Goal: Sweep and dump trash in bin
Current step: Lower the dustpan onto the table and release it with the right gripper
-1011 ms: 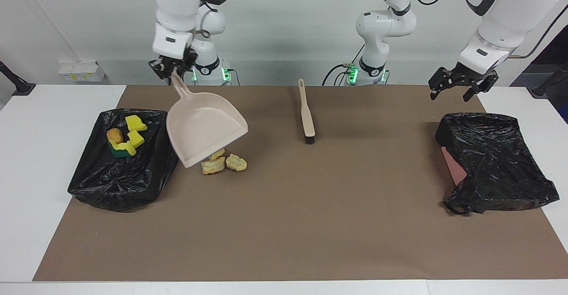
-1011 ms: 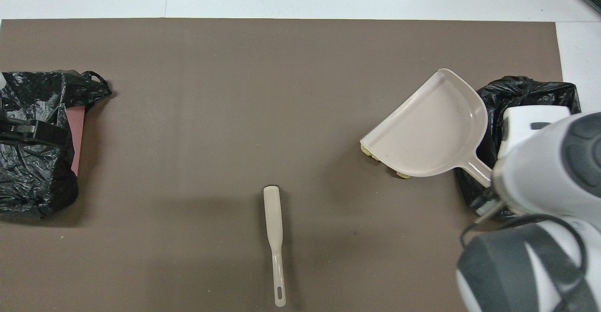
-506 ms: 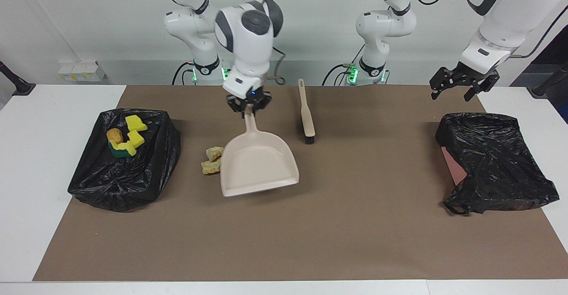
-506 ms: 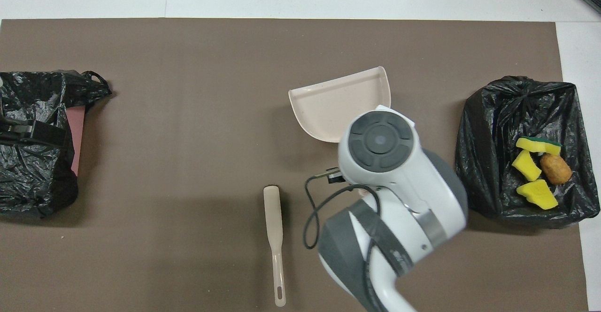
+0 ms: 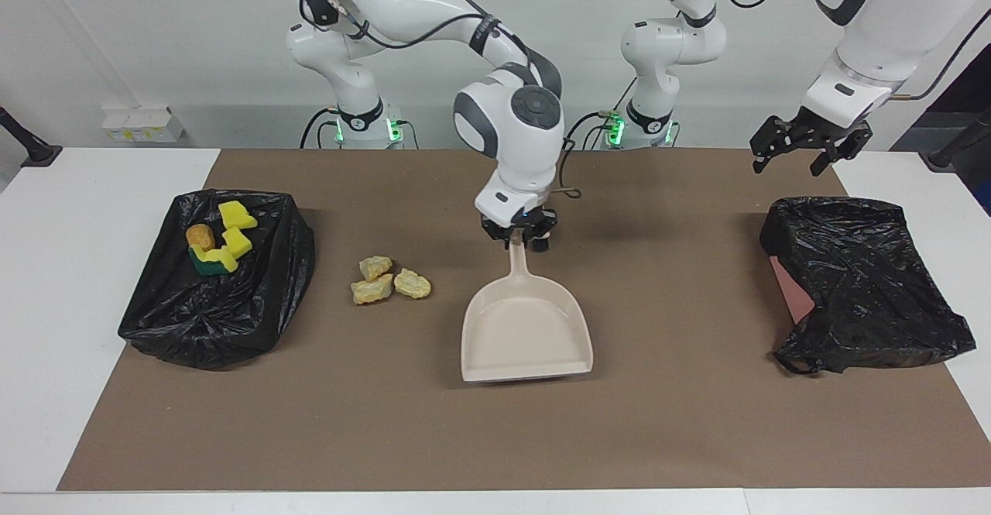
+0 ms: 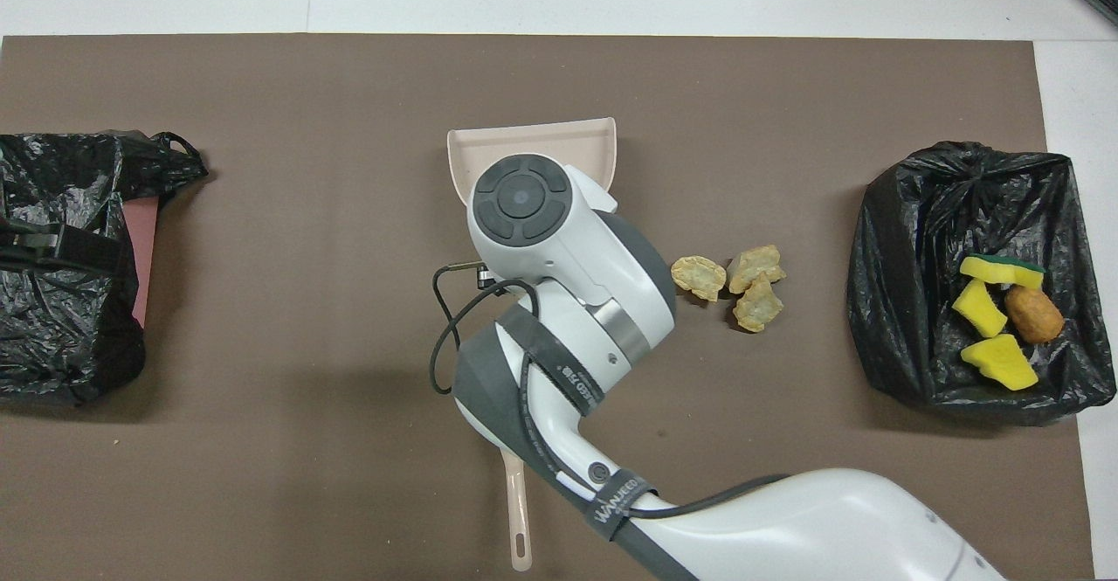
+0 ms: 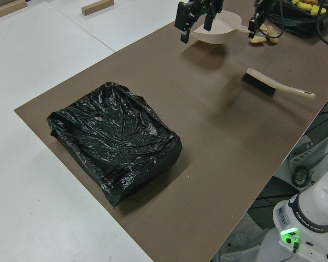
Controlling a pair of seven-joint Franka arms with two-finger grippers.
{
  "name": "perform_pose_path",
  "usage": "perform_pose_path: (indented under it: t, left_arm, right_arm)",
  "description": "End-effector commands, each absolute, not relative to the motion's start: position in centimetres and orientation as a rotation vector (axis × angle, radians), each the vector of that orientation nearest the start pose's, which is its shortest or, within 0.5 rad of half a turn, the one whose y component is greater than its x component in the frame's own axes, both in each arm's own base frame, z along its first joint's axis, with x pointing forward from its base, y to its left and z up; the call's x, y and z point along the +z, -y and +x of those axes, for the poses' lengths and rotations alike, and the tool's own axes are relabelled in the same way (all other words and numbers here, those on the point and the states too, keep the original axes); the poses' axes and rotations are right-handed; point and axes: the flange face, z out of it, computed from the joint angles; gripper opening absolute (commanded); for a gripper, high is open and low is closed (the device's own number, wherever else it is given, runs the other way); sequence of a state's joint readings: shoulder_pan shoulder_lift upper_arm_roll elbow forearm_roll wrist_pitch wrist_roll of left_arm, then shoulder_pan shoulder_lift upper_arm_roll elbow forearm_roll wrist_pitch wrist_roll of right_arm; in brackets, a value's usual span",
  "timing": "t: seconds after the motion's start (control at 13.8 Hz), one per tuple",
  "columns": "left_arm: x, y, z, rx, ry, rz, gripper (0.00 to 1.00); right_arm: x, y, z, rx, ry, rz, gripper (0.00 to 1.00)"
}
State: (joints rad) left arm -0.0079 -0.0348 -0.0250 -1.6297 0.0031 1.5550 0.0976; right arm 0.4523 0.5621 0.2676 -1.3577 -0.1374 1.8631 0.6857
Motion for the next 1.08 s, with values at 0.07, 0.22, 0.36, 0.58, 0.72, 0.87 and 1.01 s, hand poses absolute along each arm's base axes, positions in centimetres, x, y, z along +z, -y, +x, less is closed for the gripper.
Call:
perform_pose_path:
  t: [0.07, 0.22, 0.36, 0.58, 0.72, 0.87, 1.01]
  left_arm:
    - [61.4, 1.4, 53.3, 0.063, -0.209, -3.128, 1.00]
    - [61.5, 1.4, 53.3, 0.061, -0.209, -3.128, 1.00]
    - [61.5, 1.4, 53.3, 0.061, -0.209, -3.126, 1.00]
    - [61.5, 1.4, 53.3, 0.063, -0.209, -3.128, 1.00]
    - [61.5, 1.4, 53.3, 0.063, -0.202, -3.128, 1.00]
    - [61.4, 1.4, 53.3, 0.063, -0.197, -3.128, 1.00]
    - [61.5, 1.4, 53.3, 0.063, -0.197, -3.128, 1.00]
  right_arm:
    - [38.1, -45.3, 57.7, -0.025, 0.054, -3.142, 0.00]
    - [36.7, -45.7, 57.6, -0.035, 0.067, -3.138, 0.00]
    - [36.2, -45.7, 57.2, -0.017, 0.076, -3.150, 0.34]
    - [38.6, -44.9, 57.0, -0.031, 0.084, -3.153, 1.00]
    - [40.4, -44.1, 55.5, -0.003, 0.099, -3.171, 1.00]
    - [42.0, -43.6, 52.8, 0.047, 0.102, -3.167, 1.00]
    - [43.5, -42.5, 49.1, 0.120, 0.087, -3.143, 1.00]
